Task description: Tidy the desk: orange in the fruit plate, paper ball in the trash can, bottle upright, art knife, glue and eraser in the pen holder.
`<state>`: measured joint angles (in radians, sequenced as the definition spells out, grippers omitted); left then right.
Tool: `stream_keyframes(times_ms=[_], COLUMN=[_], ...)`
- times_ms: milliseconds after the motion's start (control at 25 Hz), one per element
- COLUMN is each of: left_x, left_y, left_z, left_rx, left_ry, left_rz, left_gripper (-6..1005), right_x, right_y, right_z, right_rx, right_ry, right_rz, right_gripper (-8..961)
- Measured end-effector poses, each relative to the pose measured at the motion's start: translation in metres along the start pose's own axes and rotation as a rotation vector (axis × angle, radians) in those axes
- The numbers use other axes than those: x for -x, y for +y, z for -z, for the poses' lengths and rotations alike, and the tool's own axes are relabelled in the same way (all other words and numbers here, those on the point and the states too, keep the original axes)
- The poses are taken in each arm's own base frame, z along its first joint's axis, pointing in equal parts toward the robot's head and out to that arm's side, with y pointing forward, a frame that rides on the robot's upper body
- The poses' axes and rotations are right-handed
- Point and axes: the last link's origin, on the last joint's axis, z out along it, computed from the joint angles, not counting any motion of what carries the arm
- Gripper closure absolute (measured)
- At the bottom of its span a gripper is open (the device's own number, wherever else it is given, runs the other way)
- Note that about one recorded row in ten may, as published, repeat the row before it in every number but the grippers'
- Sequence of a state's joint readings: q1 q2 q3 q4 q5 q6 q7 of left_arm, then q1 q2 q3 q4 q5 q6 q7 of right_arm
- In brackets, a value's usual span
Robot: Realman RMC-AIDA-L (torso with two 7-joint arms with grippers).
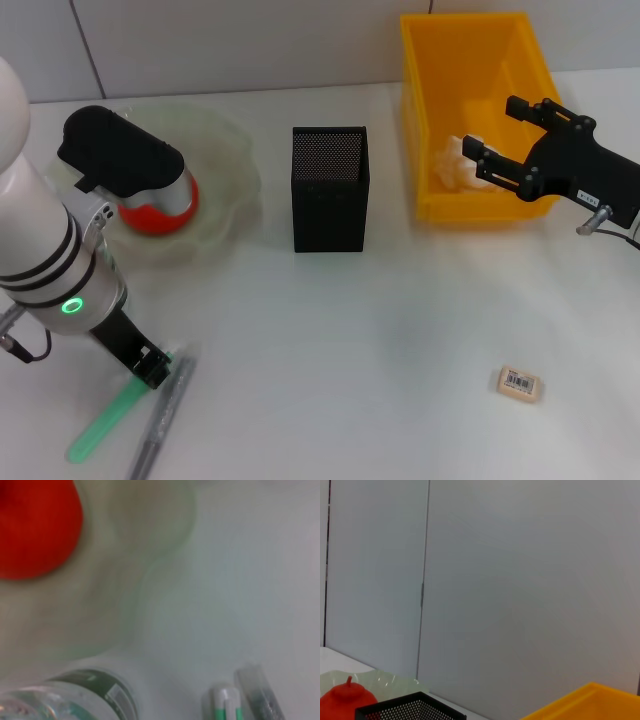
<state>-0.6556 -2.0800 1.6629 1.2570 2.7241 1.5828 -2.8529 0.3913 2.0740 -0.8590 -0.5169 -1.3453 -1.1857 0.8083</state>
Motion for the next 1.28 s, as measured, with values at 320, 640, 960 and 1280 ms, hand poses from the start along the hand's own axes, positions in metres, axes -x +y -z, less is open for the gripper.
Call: stream_keyframes(times_ms=[320, 640, 960, 1280], left_x=[0.0026, 0.0021, 0.0028, 0.0007], left_y=[-0.0025, -0.003, -0.0025, -0.0008], left_z=[-0.0057, -0.0056, -0.0066, -0.0031], left_rx=[0.007, 0.006, 0.013, 0.012], left_ry=[-0.03, -0.027, -0.031, -0.019], left_rz=[0.001, 0.003, 0.008, 0.006], left_gripper=[697, 735, 780, 814], right_x=[-0.0002, -0.0006, -0.0014, -0.0016], right_y=[0.0001, 0.0002, 0.0009, 0.0009], right_z=[0.0001, 0.0007, 0.002, 0.0025], right_rx=[0.001, 0.0, -0.001, -0.002], right_ry=[0.001, 0.002, 0.002, 0.001], right_rz=[0.0, 0.0, -0.003, -0.004], right_gripper=[188, 188, 188, 188])
